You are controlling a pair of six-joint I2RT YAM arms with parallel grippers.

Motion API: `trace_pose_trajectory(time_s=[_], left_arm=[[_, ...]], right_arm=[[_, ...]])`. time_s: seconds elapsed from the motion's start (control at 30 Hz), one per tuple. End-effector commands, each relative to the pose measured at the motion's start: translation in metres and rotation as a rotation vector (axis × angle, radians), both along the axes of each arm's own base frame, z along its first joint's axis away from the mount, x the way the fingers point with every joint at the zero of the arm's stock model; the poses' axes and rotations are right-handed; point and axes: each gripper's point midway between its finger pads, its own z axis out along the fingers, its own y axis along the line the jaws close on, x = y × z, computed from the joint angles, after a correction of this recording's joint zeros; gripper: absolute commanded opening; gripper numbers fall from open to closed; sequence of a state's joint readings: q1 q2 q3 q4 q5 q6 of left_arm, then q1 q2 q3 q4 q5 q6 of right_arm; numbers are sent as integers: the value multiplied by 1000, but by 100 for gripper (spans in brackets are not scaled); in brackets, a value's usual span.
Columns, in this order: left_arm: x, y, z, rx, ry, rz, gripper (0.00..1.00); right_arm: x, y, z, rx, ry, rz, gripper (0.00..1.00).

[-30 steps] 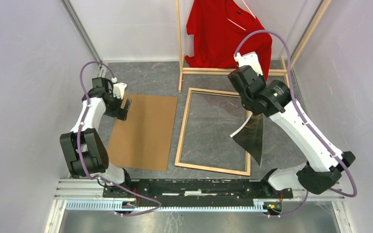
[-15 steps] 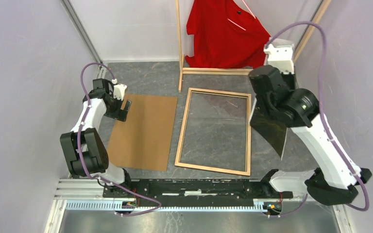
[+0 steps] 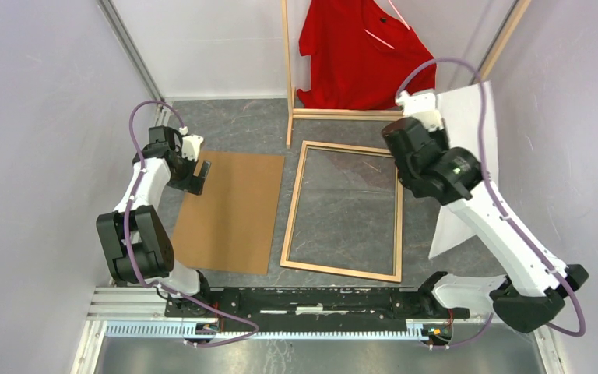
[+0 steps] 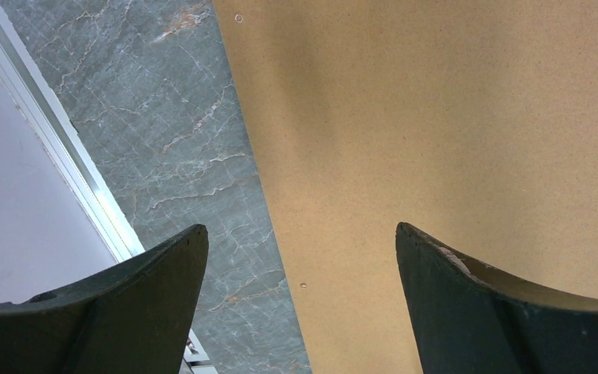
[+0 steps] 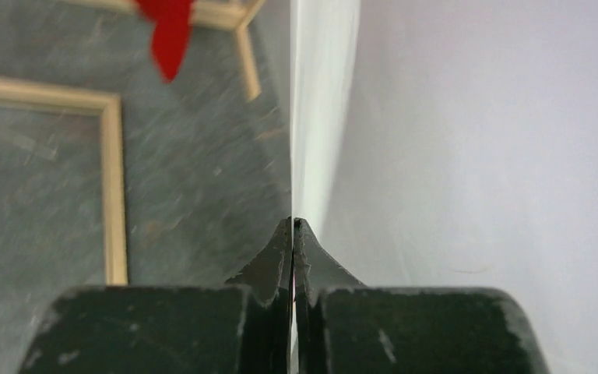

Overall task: Put the photo into the frame
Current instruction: Turn over the photo from the photo frame.

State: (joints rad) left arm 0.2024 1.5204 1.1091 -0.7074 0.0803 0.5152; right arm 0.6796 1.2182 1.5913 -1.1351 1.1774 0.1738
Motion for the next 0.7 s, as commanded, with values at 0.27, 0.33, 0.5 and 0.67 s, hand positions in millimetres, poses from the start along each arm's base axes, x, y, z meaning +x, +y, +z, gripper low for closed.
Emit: trace_pose_trajectory(time_s=[0.27,0.33,0.5,0.67], left_arm=[[3,-5,5,-28,-45,22,95],[1,-6,4,-29,-43,21,95],[-1,-7,2,-31,-40,22,95],[-3,-7,1,-33,-36,25,95]], right_arm=[[-2,107,-182,535,256,369,0],[-3,121,-196,619,256,398,0],[-4,165,-222,806,333,460,0],[9,190,-241,920,380,355,0]])
